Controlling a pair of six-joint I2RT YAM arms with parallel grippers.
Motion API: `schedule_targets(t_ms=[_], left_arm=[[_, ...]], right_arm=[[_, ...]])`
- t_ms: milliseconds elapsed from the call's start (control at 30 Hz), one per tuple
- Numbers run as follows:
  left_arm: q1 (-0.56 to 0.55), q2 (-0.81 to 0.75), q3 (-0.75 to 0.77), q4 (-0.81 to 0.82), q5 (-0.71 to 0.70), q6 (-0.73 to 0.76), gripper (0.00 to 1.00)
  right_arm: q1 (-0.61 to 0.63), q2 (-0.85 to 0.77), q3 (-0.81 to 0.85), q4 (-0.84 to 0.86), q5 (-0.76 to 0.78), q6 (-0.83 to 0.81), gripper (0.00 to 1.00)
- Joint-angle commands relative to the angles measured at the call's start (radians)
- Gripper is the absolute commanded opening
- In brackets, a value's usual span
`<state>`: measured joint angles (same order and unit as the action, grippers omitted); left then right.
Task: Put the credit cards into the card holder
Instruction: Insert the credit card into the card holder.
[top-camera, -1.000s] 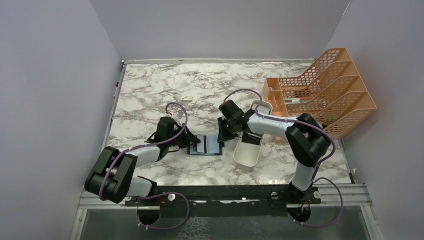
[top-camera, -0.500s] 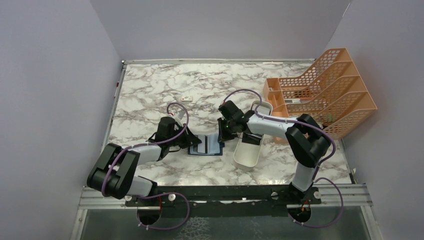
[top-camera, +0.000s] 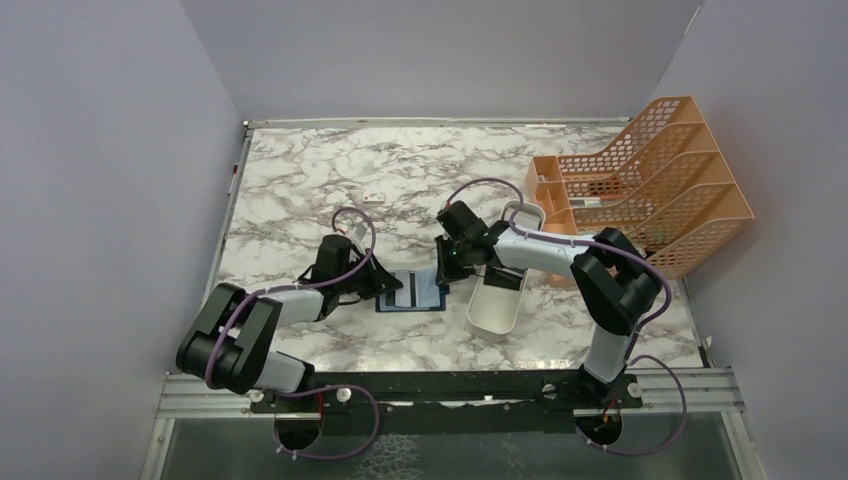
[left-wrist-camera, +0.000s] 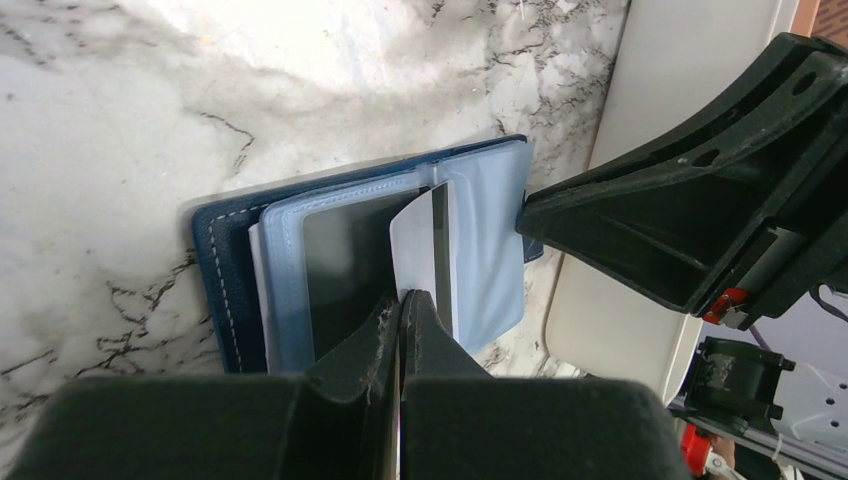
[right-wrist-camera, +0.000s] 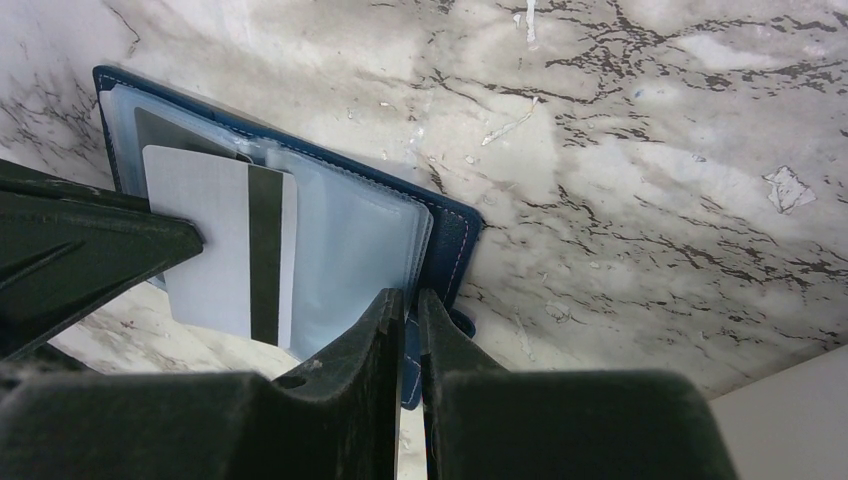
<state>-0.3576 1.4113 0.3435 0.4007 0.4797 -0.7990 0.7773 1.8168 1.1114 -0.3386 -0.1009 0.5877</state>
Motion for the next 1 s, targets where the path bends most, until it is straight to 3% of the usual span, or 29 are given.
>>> schedule_targets(t_ms=[0, 533, 967], left_arm=[[-0.005, -0.033, -0.013, -0.177, -0.138, 0.028, 0.0], [-0.02, -0.031, -0.055, -0.05, -0.09, -0.001, 0.0], [-0.059, -0.101, -0.126, -0.026, -0.199, -0.095, 0.0]], right_arm=[[0.002, 0.032, -0.022, -0.044, 0.071, -0.026, 0.15], [0.002, 0.048, -0.012, -0.042, 0.065, -0.029, 0.15], [0.002, 0.056, -0.008, -0.047, 0.067, -0.029, 0.15]])
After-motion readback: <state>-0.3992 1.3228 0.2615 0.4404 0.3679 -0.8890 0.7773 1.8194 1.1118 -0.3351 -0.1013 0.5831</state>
